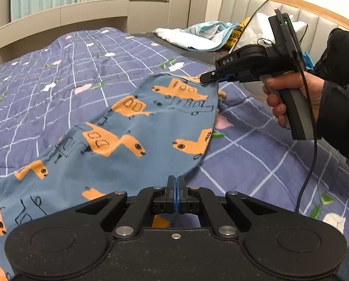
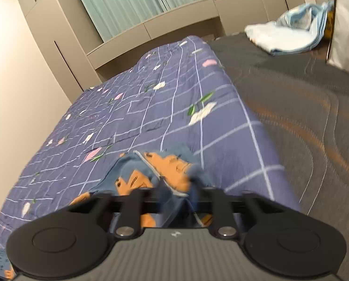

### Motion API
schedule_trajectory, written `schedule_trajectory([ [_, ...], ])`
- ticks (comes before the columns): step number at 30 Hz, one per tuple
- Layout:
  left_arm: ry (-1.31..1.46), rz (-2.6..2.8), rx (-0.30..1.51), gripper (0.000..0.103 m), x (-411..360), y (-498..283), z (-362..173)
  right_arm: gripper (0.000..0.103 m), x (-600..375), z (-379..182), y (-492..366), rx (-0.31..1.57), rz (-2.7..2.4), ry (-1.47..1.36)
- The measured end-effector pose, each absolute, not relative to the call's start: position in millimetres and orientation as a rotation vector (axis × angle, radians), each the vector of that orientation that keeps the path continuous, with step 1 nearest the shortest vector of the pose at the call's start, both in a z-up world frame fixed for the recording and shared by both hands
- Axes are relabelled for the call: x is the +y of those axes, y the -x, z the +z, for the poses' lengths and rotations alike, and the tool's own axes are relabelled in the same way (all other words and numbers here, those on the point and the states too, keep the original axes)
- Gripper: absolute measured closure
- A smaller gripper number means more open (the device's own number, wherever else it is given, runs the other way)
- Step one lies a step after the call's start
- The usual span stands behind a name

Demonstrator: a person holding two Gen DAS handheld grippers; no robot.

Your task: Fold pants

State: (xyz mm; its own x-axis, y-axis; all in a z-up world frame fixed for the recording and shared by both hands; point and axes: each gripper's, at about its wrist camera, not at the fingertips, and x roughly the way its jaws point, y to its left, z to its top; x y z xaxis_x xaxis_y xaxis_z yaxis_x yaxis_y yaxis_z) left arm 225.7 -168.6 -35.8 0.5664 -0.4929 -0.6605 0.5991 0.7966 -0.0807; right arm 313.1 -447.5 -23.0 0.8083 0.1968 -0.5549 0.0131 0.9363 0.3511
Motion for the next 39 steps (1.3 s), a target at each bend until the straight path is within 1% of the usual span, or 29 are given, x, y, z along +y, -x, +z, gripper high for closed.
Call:
schedule_trajectory([
  [6,-0.164,-0.641,0.688,0.103,-175.7,-223.2,-30.0,0.095,-440.8,-6.3,-300.4,0.514,0.05,-0.229],
  [11,-0.179,-0.649,0.734,0.103,-179.6,-225.8,-39.4,0.094,-438.9,-13.6,-296.7,0.548,0.023,-0.173],
  [13,-0.167,-0.645,0.749,0.102,-178.7,-226.9,-43.6,0.091,-439.1,-19.7,-298.1,0.587,0.036,-0.15],
  [14,-0.155,-0.647,0.753,0.1,-177.4,-227.1,-44.5,0.084,-439.0,-20.5,-297.7,0.592,0.038,-0.139],
  [15,-0.139,-0.652,0.754,0.097,-176.3,-226.9,-44.3,0.07,-438.8,-19.7,-297.8,0.592,0.032,-0.126],
  [16,-0.126,-0.657,0.753,0.093,-174.3,-226.8,-43.9,0.061,-439.4,-18.3,-297.3,0.587,0.03,-0.115],
  [17,-0.111,-0.661,0.752,0.085,-172.7,-226.7,-42.3,0.046,-438.3,-15.8,-297.4,0.575,0.02,-0.1],
  [18,-0.097,-0.665,0.75,0.078,-171.2,-226.4,-40.8,0.04,-435.9,-12.7,-297.8,0.563,0.002,-0.078],
  [19,-0.085,-0.665,0.746,0.074,-169.3,-226.0,-38.8,0.039,-434.1,-9.6,-298.3,0.551,-0.01,-0.055],
  [21,-0.065,-0.655,0.733,0.061,-164.4,-225.3,-34.4,0.035,-427.5,-3.6,-304.8,0.535,-0.005,-0.016],
  [24,-0.035,-0.621,0.713,0.053,-153.7,-226.1,-27.3,0.034,-414.3,0.1,-323.8,0.565,0.058,0.012],
  [29,0.006,-0.526,0.702,0.049,-126.4,-230.3,-20.9,0.035,-382.8,-7.7,-359.8,0.645,0.13,0.06],
  [31,0.02,-0.492,0.705,0.049,-113.3,-231.5,-20.6,0.055,-372.0,-13.7,-370.7,0.679,0.117,0.094],
  [32,0.028,-0.478,0.707,0.048,-107.8,-232.1,-20.6,0.081,-368.2,-17.3,-374.5,0.69,0.11,0.106],
  [33,0.035,-0.465,0.71,0.048,-102.5,-232.5,-21.0,0.084,-364.7,-19.8,-377.6,0.699,0.106,0.112],
  [36,0.055,-0.432,0.714,0.048,-88.8,-232.6,-20.8,0.088,-361.2,-21.4,-375.7,0.681,0.091,0.119],
  [39,0.067,-0.406,0.702,0.048,-77.6,-230.6,-18.7,0.089,-360.9,-16.4,-369.7,0.634,0.059,0.124],
])
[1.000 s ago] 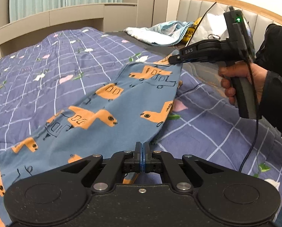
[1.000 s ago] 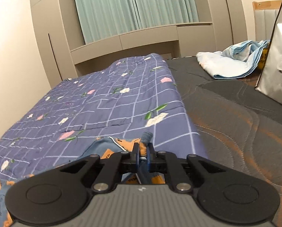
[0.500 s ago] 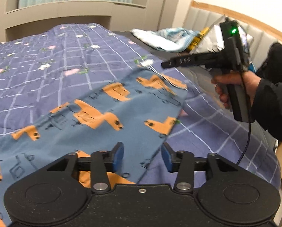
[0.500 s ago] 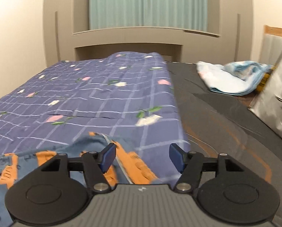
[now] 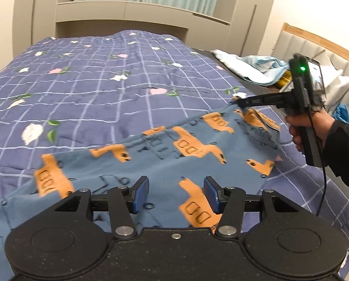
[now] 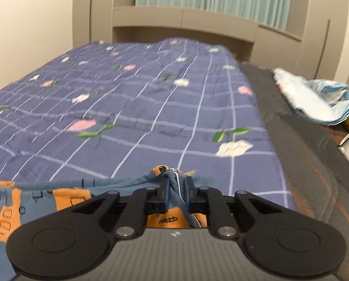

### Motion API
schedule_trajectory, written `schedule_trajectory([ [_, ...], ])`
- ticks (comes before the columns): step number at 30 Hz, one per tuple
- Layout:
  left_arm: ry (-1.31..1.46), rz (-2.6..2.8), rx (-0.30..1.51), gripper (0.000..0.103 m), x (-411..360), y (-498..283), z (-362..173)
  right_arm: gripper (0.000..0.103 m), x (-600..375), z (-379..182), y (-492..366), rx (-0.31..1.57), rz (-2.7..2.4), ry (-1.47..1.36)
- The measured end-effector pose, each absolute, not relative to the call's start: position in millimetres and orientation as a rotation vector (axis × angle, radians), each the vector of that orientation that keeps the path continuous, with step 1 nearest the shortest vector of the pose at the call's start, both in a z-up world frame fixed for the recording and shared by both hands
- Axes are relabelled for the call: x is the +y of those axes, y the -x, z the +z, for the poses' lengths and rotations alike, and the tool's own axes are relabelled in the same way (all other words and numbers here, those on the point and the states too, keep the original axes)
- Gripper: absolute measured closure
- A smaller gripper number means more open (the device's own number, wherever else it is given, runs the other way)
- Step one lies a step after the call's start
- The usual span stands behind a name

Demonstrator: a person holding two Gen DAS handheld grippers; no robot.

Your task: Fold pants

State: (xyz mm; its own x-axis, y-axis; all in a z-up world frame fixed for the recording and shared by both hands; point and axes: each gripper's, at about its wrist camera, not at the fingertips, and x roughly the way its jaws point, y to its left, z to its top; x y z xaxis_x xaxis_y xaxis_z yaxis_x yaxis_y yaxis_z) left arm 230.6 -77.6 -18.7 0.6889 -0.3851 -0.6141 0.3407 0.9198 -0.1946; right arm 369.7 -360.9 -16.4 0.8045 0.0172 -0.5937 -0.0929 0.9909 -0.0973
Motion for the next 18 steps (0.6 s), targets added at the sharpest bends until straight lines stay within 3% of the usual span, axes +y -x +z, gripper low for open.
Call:
schedule_trajectory([
  [5,0.085,-0.36,0.685,0.047,-62.3,-226.7,-15.1,0.087,-357.3,-20.3,-377.2,0.655,0.038,0.154],
  [8,0.091,-0.326,0.668,0.043,-50.4,-223.2,-9.6,0.073,-354.9,-29.5,-381.8,0.698,0.04,0.168],
  [10,0.091,-0.297,0.652,0.039,-39.8,-220.9,-4.6,0.055,-351.2,-26.9,-376.2,0.682,0.043,0.176],
  [11,0.089,-0.279,0.644,0.036,-33.6,-218.7,-2.6,0.04,-348.6,-24.3,-372.5,0.668,0.049,0.177],
  [12,0.086,-0.259,0.638,0.034,-26.3,-216.7,-0.8,0.031,-345.1,-21.4,-368.3,0.652,0.058,0.184],
  [16,0.085,-0.16,0.641,0.03,8.8,-205.8,3.2,0.02,-323.6,-11.2,-353.9,0.614,0.124,0.224],
  [18,0.085,-0.084,0.64,0.023,31.4,-196.0,3.9,0.014,-308.8,-8.0,-346.6,0.602,0.171,0.223],
])
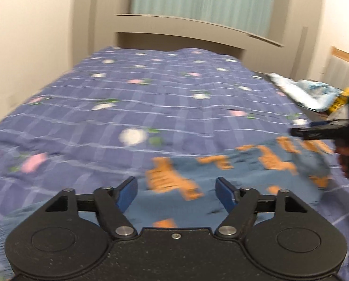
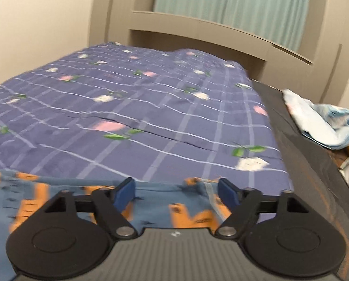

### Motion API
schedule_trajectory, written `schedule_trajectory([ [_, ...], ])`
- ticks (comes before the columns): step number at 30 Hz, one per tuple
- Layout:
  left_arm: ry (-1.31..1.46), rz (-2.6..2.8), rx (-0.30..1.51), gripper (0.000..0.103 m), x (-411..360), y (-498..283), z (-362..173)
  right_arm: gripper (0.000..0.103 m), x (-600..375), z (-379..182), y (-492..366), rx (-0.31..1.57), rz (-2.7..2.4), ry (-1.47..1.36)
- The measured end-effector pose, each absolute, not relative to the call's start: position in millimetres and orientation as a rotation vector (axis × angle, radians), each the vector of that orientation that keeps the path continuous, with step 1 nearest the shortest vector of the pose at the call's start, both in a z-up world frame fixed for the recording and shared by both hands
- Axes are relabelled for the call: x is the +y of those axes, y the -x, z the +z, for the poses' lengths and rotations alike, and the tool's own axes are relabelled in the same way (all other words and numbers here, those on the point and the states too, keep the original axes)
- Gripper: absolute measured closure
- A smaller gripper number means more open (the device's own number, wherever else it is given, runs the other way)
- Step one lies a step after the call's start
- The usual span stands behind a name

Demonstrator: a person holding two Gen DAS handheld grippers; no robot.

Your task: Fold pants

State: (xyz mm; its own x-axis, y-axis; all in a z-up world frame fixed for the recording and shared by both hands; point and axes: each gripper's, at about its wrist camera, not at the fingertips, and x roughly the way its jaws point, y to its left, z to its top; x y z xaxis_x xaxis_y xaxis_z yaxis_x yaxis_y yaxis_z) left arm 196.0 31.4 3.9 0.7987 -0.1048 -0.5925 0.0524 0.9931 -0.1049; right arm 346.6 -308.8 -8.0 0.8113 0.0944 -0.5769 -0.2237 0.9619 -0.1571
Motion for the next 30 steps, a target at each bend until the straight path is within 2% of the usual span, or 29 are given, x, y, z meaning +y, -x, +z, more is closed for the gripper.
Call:
schedule_trajectory([
  [5,0.079,0.126,0.639,0.015,90.6,-166.4,1.7,0.006,-254.9,-7.7,-329.8,0.584,0.329,0.239],
  [9,0.152,0.273,0.683,0.015,141.1,-149.0,-9.1,0.005,-197.3,-14.1,-321.8,0.592,0.476,0.299],
  [13,0.346,0.249,0.706,0.016,174.5,-138.4,-20.6,0.005,-146.8,-21.1,-313.3,0.601,0.586,0.348],
  [17,0.469,0.186,0.743,0.021,186.1,-140.0,-33.0,0.005,-115.0,-27.6,-310.1,0.609,0.625,0.378],
  [25,0.535,0.201,0.754,0.022,192.1,-139.5,-48.0,0.005,-101.8,-43.7,-317.5,0.669,0.565,0.37],
  [28,0.516,0.219,0.766,0.036,188.8,-140.1,-47.1,0.005,-105.7,-37.9,-306.2,0.655,0.563,0.369],
  [29,0.512,0.214,0.768,0.048,186.7,-140.0,-46.0,0.004,-106.5,-35.4,-301.4,0.648,0.563,0.37],
  [30,0.51,0.217,0.769,0.054,184.4,-139.8,-44.7,0.004,-108.3,-33.1,-295.6,0.642,0.564,0.368],
])
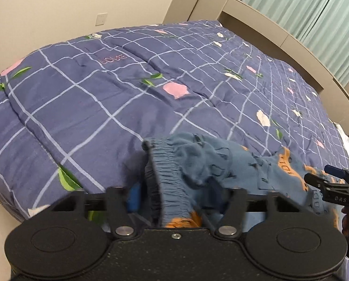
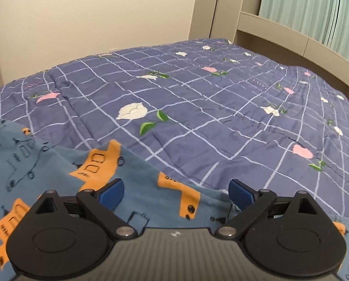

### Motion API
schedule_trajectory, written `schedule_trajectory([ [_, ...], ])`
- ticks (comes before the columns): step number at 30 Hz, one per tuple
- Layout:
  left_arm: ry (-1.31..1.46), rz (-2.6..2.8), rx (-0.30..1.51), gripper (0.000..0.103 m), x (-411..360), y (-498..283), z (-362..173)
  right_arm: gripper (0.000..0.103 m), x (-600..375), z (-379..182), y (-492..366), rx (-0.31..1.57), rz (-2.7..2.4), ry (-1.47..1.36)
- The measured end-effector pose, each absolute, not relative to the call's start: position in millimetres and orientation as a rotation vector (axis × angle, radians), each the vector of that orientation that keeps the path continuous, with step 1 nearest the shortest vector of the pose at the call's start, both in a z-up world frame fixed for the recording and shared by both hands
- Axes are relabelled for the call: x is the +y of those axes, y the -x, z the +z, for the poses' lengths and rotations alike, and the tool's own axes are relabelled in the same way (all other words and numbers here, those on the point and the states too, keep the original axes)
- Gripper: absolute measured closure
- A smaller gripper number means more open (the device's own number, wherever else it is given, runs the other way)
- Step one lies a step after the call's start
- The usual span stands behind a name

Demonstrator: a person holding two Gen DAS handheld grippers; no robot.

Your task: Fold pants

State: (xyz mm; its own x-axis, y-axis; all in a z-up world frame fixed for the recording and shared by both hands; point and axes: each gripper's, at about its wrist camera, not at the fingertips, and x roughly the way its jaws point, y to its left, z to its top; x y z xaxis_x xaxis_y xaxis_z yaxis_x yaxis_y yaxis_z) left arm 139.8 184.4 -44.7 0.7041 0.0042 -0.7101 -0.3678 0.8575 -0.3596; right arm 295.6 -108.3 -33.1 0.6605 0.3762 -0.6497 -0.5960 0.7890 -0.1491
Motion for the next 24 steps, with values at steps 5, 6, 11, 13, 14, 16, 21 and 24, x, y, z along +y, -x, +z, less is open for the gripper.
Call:
schedule_trajectory([
  [5,0.451,0.209,0.742,0.076,172.6,-136.1,-36.5,0.003,-119.4,-25.6,-265.7,0.624,0.551,0.344],
  [6,0.427,0.209,0.732,0.08,169.9,-135.1,-34.2,0.003,-122.7,-24.9,-258.8,0.621,0.544,0.339],
  [11,0.338,0.197,0.676,0.082,168.2,-123.6,-17.3,0.002,-133.8,-20.8,-231.3,0.613,0.507,0.321],
  [13,0.34,0.2,0.664,0.082,175.9,-119.5,-11.7,0.002,-137.6,-18.9,-222.7,0.612,0.501,0.319],
  [14,0.324,0.209,0.657,0.082,179.1,-117.8,-9.3,0.002,-139.3,-18.2,-219.1,0.612,0.498,0.318],
  [16,0.306,0.227,0.647,0.082,186.9,-114.7,-6.3,0.002,-142.7,-17.4,-213.7,0.611,0.493,0.312],
  [21,0.277,0.265,0.662,0.082,211.7,-114.6,-6.7,0.002,-147.5,-16.8,-203.8,0.607,0.486,0.291],
  [24,0.28,0.287,0.691,0.081,226.3,-122.0,-14.7,0.001,-150.6,-20.3,-201.1,0.608,0.482,0.281],
])
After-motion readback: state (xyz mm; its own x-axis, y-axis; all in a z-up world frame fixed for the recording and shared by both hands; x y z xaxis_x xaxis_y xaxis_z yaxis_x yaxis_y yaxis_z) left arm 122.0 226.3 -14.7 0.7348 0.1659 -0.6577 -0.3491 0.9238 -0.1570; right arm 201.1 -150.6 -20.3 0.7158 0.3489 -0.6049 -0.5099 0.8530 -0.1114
